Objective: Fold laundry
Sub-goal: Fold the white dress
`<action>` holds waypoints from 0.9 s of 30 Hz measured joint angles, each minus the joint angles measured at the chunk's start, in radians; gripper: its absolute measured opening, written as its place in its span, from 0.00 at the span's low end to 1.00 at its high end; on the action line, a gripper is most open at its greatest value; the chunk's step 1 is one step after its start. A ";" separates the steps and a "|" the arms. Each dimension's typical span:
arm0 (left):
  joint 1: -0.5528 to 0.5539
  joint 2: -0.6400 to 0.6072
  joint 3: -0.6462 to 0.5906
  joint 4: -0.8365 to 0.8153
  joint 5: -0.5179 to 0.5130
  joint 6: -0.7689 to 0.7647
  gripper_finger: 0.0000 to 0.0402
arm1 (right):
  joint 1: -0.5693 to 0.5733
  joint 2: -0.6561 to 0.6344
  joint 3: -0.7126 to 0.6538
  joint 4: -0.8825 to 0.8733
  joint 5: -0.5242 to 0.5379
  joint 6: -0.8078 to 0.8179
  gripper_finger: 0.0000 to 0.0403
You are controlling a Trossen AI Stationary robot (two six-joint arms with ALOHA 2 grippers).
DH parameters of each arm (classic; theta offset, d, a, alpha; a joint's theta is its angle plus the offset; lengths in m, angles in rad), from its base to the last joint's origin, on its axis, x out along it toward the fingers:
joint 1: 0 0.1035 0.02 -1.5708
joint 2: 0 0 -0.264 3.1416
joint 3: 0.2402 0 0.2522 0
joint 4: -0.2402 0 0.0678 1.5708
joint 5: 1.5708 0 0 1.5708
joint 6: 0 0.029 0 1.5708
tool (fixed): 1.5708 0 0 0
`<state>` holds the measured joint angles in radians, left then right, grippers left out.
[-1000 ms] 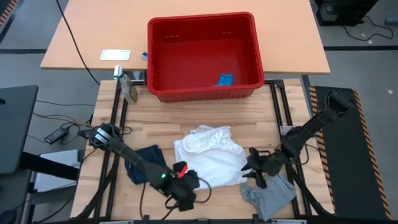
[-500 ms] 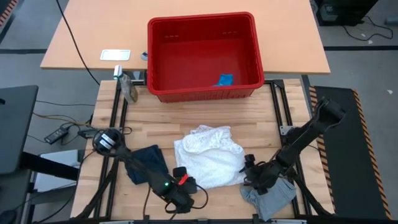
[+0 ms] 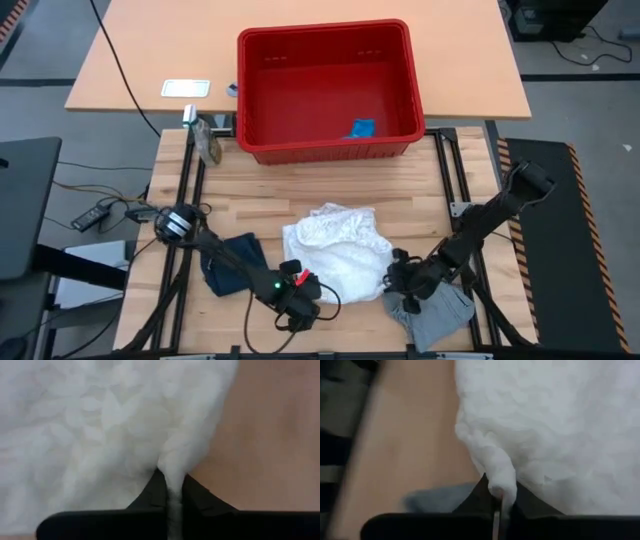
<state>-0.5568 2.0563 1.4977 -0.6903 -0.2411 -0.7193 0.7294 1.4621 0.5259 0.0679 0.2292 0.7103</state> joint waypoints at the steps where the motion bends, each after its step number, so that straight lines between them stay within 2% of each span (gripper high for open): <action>1: 0.005 -0.025 0.003 0.000 0.030 0.000 0.05 | -0.001 -0.025 0.000 0.000 -0.024 0.012 0.05; 4: 0.019 -0.107 0.008 0.023 0.104 -0.004 0.06 | -0.001 -0.116 0.000 -0.017 -0.079 0.100 0.07; 8: 0.045 -0.207 0.008 0.010 0.130 0.003 0.05 | -0.018 -0.253 0.001 -0.030 -0.094 0.151 0.04; 12: 0.103 -0.306 0.009 -0.068 0.126 -0.011 0.05 | -0.088 -0.388 0.002 -0.071 -0.002 0.148 0.04; 15: 0.167 -0.347 0.009 -0.174 0.107 -0.017 0.04 | -0.192 -0.456 0.002 -0.173 0.068 0.155 0.04; 18: 0.254 -0.360 0.007 -0.289 0.104 -0.048 0.04 | -0.331 -0.471 -0.004 -0.281 0.057 0.154 0.04; 21: 0.343 -0.357 -0.050 -0.341 0.101 -0.089 0.04 | -0.471 -0.439 -0.041 -0.300 -0.019 0.154 0.04; 24: 0.429 -0.356 -0.173 -0.276 0.144 -0.117 0.04 | -0.587 -0.398 -0.091 -0.236 -0.086 0.161 0.04; 27: 0.515 -0.354 -0.317 -0.132 0.215 -0.132 0.05 | -0.676 -0.352 -0.137 -0.133 -0.103 0.188 0.04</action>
<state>-0.0422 1.7018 1.1812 -0.8221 -0.0263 -0.8513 0.0531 1.1099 0.3892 -0.0648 0.1261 0.8982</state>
